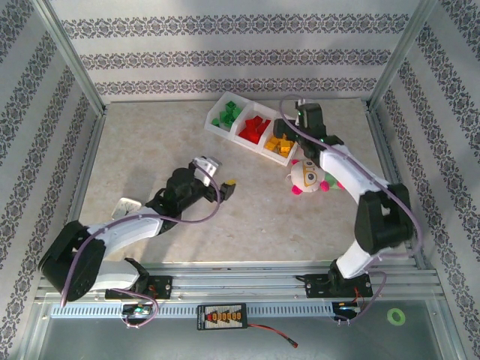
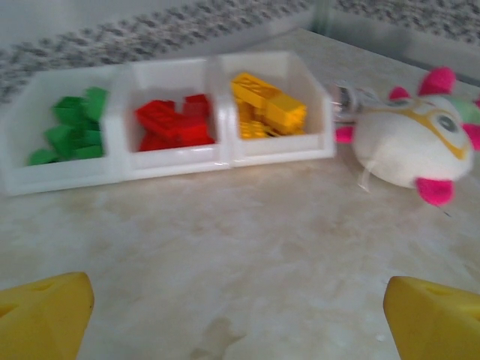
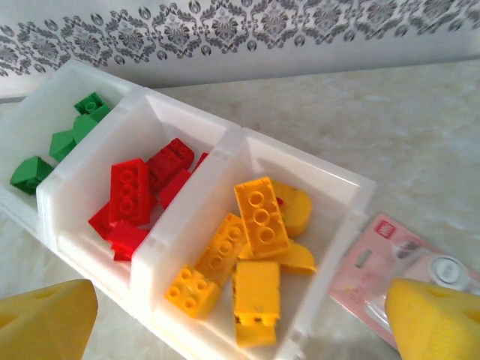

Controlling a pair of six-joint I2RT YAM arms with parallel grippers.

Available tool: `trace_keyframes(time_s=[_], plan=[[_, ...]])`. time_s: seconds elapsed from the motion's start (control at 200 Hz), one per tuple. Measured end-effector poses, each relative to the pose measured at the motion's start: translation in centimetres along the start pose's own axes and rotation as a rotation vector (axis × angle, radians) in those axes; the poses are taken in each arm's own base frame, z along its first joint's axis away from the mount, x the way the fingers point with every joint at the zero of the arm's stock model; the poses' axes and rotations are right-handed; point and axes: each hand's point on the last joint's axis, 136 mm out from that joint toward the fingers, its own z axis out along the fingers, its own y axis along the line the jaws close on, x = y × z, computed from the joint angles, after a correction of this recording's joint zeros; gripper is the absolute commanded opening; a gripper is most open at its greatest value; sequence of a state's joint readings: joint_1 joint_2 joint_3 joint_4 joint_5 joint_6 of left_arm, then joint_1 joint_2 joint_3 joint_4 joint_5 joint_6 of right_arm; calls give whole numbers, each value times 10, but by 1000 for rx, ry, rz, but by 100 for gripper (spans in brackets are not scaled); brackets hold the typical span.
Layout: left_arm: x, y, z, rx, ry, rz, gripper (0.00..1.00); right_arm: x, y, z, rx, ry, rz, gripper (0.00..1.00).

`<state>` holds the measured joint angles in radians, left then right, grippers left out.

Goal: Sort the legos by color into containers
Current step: Place the lego in the container, then reset both arms

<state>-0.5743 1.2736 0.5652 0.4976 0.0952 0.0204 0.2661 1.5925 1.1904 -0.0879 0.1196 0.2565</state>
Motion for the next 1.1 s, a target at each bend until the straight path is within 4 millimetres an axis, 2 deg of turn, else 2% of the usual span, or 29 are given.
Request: trace_keyframes(time_s=[0.12,0.25,0.365,0.49,0.595,0.685,0.769,0.904,1.009,1.099], plan=[[-10,42,-19,-120,-18,-26,99,12,-15,-30,20,-67,-55,98],[0,88,-35,-272,24,-24,99,31,-46,-48,82,-114,-67,98],[23,125,-44,-395,90,-32,99,54,-81,-49,170,-128,-63,98],[67,160,-51,-517,191,-69,99,80,-106,-46,235,-118,-46,98],[105,177,-55,-579,264,-108,99,89,-114,-44,251,-133,-43,98],[127,189,-59,-626,308,-143,99,84,-117,-44,256,-163,-49,98],[128,201,-59,-659,286,-168,99,78,-120,-45,265,-184,-54,98],[125,219,-56,-691,267,-194,99,83,-128,-40,282,-167,-63,98],[122,228,-49,-695,240,-198,99,95,-135,-32,286,-164,-56,98],[130,232,-48,-692,248,-215,99,108,-140,-26,282,-138,-54,98]])
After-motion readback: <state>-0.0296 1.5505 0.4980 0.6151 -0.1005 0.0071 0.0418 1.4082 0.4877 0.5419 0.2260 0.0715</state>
